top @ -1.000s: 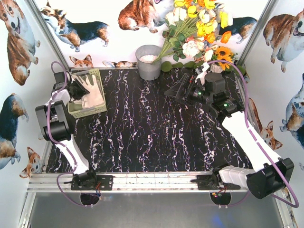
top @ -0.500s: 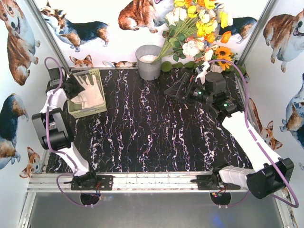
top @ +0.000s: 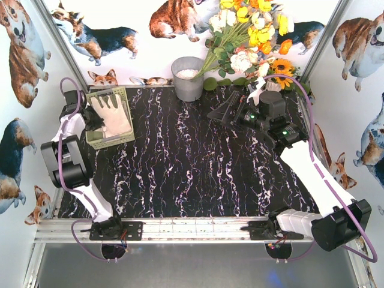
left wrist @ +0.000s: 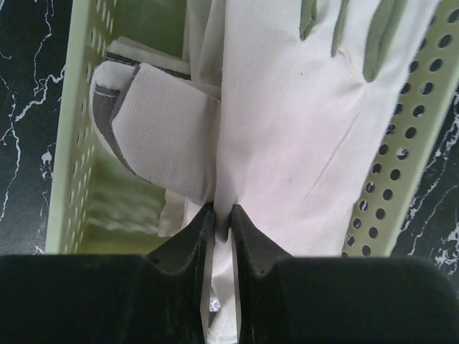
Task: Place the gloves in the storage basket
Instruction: Place the glove in the bin.
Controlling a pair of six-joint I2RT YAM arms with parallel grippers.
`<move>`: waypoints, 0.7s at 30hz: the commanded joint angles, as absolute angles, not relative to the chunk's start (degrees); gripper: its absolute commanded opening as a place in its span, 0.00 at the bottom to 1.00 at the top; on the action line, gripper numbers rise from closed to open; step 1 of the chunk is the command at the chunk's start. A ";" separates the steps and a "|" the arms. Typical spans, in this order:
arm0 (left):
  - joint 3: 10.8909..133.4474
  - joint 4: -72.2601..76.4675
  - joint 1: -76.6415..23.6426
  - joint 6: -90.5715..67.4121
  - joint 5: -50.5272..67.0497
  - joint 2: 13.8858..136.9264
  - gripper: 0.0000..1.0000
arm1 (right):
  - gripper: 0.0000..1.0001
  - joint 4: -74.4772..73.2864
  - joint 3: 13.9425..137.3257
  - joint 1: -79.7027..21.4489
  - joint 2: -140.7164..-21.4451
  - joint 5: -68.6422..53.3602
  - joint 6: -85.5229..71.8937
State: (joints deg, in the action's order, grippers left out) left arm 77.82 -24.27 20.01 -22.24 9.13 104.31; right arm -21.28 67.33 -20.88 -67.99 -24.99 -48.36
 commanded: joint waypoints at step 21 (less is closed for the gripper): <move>82.39 -30.32 20.89 -16.34 10.89 97.24 0.74 | 0.89 -34.32 73.37 -20.89 -62.44 -8.80 -35.88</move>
